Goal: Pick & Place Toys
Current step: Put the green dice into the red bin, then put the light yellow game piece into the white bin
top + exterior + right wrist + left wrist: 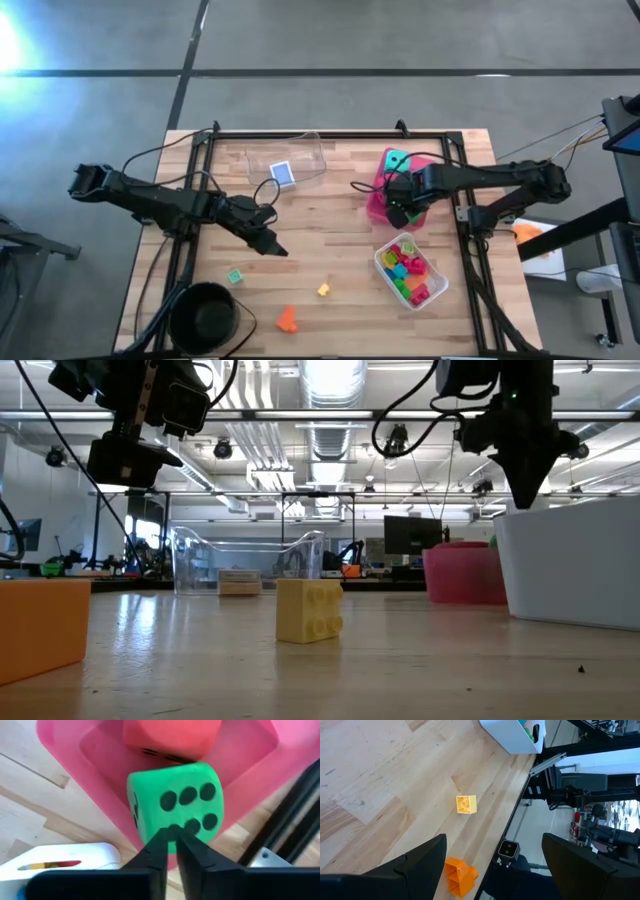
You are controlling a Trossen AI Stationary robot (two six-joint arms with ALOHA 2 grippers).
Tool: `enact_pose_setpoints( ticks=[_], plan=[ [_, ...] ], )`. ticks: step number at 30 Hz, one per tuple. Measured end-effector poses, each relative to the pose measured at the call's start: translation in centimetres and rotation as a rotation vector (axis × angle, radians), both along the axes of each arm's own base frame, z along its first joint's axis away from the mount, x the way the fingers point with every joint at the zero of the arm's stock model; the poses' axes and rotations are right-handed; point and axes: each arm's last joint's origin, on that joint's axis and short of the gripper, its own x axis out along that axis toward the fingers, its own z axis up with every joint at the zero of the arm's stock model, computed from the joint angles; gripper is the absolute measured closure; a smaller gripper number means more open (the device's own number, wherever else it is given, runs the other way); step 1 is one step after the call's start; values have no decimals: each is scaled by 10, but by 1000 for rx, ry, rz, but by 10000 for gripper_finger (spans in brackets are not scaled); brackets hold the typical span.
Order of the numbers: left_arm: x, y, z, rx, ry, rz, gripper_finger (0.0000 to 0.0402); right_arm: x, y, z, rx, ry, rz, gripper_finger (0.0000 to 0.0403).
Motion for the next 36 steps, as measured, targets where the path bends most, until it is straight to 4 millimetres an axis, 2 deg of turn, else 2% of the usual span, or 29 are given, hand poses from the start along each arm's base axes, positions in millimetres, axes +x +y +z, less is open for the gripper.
enact_pose_setpoints(
  ticks=[5,23,28,36],
  plan=[
    [0,0,0,0,0,1,74,4,-4,-4,11,-9,-9,393],
    [-1,-1,0,-21,4,-42,74,1,-5,-46,76,7,-10,395],
    [-1,-1,0,-21,4,-42,74,3,-6,-36,64,-22,-8,395],
    [-1,-3,0,-9,-3,-63,74,9,1,8,77,-190,60,394]
  ],
)
